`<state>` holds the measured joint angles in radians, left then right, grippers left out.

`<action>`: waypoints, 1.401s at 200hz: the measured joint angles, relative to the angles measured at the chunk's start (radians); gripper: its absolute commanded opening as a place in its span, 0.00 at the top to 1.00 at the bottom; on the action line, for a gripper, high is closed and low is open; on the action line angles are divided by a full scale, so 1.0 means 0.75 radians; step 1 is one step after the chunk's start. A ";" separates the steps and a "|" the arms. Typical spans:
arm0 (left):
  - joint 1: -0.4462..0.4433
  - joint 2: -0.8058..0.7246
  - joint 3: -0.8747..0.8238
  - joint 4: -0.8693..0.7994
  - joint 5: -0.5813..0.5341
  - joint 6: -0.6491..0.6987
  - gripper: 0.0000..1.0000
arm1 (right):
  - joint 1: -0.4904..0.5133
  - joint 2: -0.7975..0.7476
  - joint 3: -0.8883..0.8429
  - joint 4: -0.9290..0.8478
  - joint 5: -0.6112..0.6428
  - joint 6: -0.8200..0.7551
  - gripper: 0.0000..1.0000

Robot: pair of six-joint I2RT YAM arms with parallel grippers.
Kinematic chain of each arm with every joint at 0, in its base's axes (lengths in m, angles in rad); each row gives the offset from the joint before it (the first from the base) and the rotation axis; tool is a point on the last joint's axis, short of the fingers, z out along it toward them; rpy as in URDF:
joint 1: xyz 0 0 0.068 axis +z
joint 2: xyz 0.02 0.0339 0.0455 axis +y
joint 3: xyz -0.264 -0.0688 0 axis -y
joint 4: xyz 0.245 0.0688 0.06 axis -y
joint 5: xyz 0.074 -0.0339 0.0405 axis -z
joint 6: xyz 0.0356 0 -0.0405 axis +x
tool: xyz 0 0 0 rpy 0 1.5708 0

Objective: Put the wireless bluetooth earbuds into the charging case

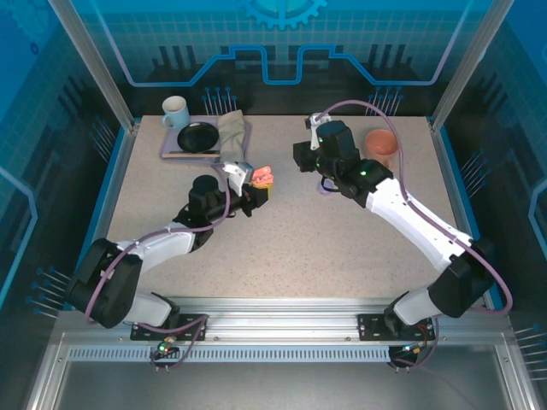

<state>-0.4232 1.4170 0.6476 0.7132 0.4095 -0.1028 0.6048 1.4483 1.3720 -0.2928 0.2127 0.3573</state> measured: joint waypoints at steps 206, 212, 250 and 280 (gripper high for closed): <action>-0.029 0.161 0.371 -0.084 0.371 -0.001 1.00 | -0.034 -0.203 -0.231 0.293 -0.400 -0.384 0.81; -0.030 0.162 0.373 -0.087 0.372 -0.001 1.00 | -0.034 -0.203 -0.232 0.294 -0.400 -0.384 0.81; -0.031 0.162 0.375 -0.087 0.373 0.000 1.00 | -0.034 -0.203 -0.237 0.294 -0.399 -0.384 0.82; -0.031 0.162 0.375 -0.087 0.373 0.000 1.00 | -0.034 -0.203 -0.247 0.301 -0.399 -0.384 0.83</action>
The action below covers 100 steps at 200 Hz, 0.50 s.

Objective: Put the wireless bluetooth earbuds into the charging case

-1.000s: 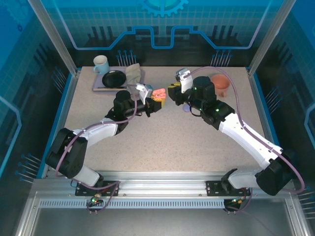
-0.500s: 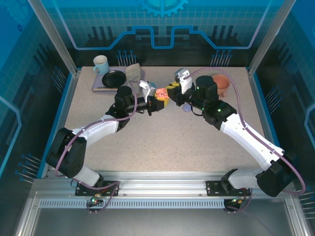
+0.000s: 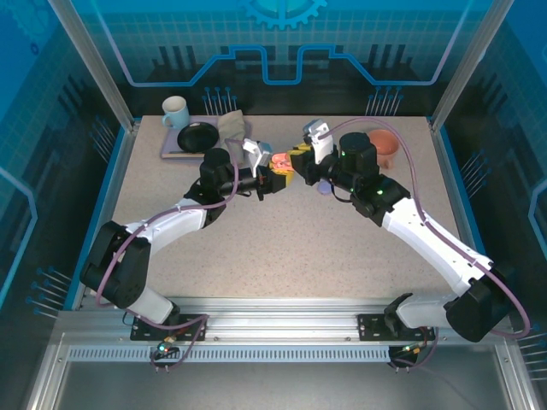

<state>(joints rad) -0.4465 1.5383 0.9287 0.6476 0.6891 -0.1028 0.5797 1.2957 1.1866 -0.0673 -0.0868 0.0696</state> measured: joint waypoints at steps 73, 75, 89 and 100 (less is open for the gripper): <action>-0.001 0.000 0.000 -0.011 -0.002 0.000 1.00 | -0.001 0.000 -0.040 0.012 0.025 0.001 0.84; -0.001 0.000 0.000 -0.010 -0.002 0.000 1.00 | -0.001 0.000 -0.041 0.012 0.025 0.001 0.84; -0.001 0.000 0.000 -0.011 -0.004 0.000 1.00 | -0.004 0.000 -0.042 0.013 0.030 0.001 0.85; -0.001 0.000 0.000 -0.015 -0.005 0.000 1.00 | -0.005 0.000 -0.042 0.013 0.031 0.000 0.85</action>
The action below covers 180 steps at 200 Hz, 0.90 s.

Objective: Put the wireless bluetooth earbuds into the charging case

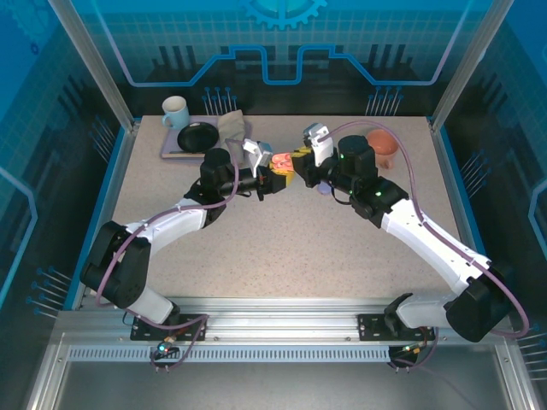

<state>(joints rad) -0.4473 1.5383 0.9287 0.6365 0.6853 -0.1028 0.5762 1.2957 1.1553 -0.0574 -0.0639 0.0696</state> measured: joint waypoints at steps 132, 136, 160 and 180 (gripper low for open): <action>-0.001 0.000 0.000 -0.004 -0.035 0.002 1.00 | -0.013 -0.014 -0.017 -0.004 -0.065 0.044 0.53; -0.001 0.000 0.000 -0.004 -0.035 0.003 1.00 | -0.020 -0.018 -0.017 -0.004 -0.065 0.051 0.52; -0.001 0.000 0.000 -0.003 -0.035 0.010 1.00 | -0.076 -0.036 0.009 -0.038 -0.060 0.131 0.52; -0.001 0.000 0.000 -0.003 -0.035 0.016 1.00 | -0.129 -0.010 0.142 -0.156 -0.052 0.204 0.52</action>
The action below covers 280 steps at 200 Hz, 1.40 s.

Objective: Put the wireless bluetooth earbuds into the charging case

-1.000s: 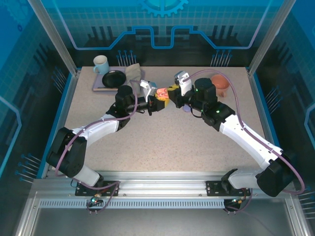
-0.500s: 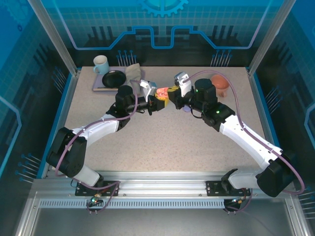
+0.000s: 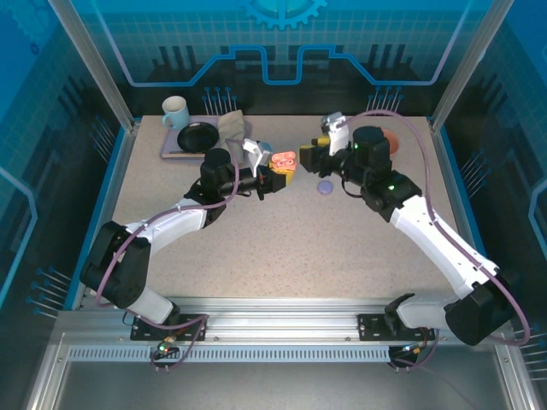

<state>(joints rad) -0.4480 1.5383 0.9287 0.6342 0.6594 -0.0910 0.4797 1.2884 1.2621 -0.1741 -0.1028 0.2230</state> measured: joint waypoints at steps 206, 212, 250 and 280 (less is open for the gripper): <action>-0.016 0.113 0.027 -0.089 -0.008 0.083 1.00 | 0.021 0.747 0.946 -1.120 -0.104 0.151 0.73; -0.015 0.122 0.030 -0.082 -0.008 0.086 1.00 | 0.027 0.707 0.897 -1.120 -0.098 0.155 0.73; -0.030 0.145 0.033 -0.033 0.015 0.044 1.00 | 0.034 0.507 0.657 -0.982 -0.047 0.195 0.69; -0.011 0.177 0.066 -0.067 -0.048 -0.028 1.00 | -0.039 0.357 0.464 -0.956 -0.038 0.286 0.66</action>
<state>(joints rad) -0.4561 1.6711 0.9779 0.5838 0.6231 -0.1123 0.4507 1.5562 1.6104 -0.8909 -0.1310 0.4377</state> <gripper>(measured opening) 0.242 0.328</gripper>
